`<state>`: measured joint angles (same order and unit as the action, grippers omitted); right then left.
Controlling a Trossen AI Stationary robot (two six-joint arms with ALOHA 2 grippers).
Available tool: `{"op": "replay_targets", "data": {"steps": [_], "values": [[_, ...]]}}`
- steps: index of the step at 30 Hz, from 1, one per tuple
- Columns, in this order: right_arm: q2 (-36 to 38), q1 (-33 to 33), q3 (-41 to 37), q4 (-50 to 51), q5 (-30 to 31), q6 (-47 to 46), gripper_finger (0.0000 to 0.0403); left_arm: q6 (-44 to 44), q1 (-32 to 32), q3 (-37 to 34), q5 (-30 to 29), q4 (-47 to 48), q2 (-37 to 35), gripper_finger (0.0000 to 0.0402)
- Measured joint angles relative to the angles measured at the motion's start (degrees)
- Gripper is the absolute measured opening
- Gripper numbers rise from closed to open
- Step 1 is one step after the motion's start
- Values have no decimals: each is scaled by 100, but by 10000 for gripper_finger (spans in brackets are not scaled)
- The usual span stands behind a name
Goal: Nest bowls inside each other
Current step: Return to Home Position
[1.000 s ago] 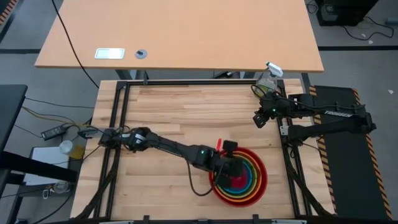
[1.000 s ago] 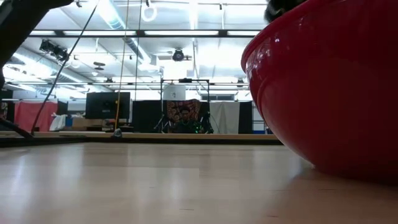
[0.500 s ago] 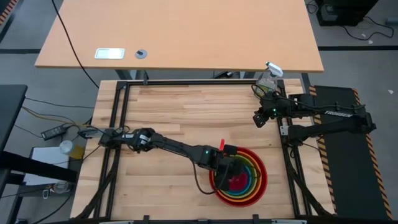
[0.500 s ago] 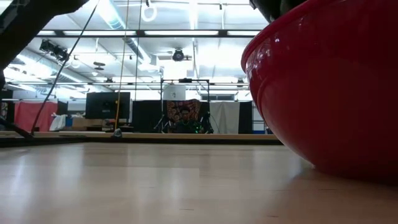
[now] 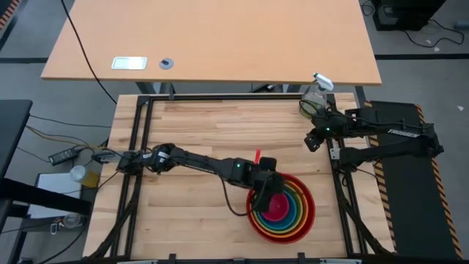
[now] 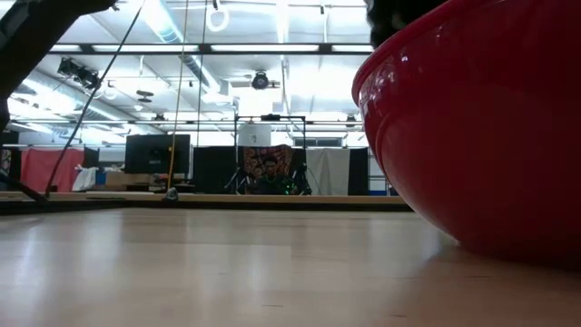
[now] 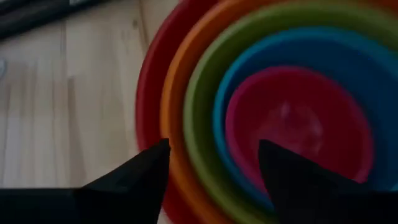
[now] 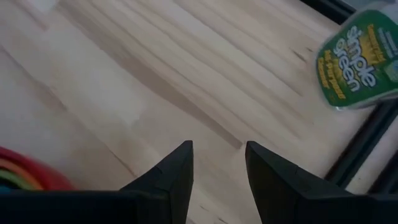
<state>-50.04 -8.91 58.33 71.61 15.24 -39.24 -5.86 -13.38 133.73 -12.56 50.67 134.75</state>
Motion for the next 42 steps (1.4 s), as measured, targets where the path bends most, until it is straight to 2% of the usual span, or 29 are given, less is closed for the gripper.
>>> {"op": "replay_targets", "data": {"steps": [4,9,11,14,19,23,25,30,38,42], "values": [[0,147,68,-239,-292,0,154,55,149,-15,146,238,-8,224],[-81,639,70,-904,-904,12,154,69,233,-437,339,-105,-101,185],[-98,921,70,-952,-1015,-111,154,74,225,-751,346,-222,-281,172],[-98,1395,70,-821,-978,-423,154,76,220,-1606,334,-644,-788,155],[-94,2040,70,-1183,-898,-494,154,397,251,-3791,140,-1907,-2120,142],[-139,2386,70,-2101,-838,116,154,866,335,-5504,61,-2948,-3405,141],[-79,2416,69,-2305,-549,279,154,1260,417,-6187,55,-3256,-3971,141],[541,2093,58,-2438,313,461,151,2179,623,-7587,-145,-3740,-5394,141],[1802,1368,-326,-2877,165,589,151,3416,962,-9941,-134,-5622,-7674,141],[2163,1123,-879,-3217,-129,322,151,3868,1222,-10814,-129,-6044,-8801,141]]}}
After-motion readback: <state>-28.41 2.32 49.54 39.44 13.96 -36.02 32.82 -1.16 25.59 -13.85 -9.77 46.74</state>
